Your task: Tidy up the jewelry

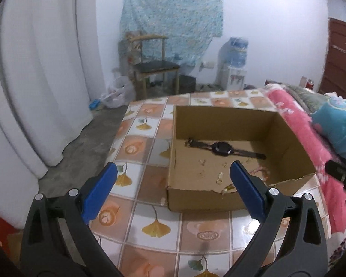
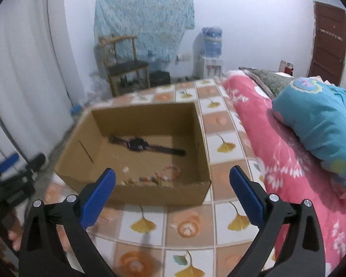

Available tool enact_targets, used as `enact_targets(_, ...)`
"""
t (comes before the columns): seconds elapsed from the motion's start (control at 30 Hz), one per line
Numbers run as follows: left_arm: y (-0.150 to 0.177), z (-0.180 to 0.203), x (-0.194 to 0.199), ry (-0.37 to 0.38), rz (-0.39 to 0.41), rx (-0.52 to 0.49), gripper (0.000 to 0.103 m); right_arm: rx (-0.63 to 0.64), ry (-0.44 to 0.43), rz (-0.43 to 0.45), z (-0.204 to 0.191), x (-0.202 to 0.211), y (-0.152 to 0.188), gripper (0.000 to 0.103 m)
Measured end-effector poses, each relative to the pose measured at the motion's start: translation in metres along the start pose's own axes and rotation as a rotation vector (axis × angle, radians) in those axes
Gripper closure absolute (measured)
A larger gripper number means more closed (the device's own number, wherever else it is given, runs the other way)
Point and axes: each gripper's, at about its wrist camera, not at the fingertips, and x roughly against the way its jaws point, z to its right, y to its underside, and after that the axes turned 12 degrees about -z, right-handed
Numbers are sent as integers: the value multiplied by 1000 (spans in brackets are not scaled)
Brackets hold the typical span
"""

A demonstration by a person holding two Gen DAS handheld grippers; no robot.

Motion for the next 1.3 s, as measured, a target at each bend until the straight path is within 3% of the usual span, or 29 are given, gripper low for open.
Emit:
enact_targets(0.27, 3, 11, -25, -34, -202, -18, 8, -58, -54, -195, 2, -34, 4, 7)
enact_targets(0.77, 7, 29, -44, -43, -308, -43, 8, -76, -83, -274, 2, -51, 5, 7)
enact_targets(1.0, 7, 26, -47, -63, -324, -5, 8, -77, -83, -291, 4, -58, 6, 7)
enact_targets(1.3, 8, 29, -52, -69, -334, -31, 8, -48, -83, -315, -4, -66, 7, 7)
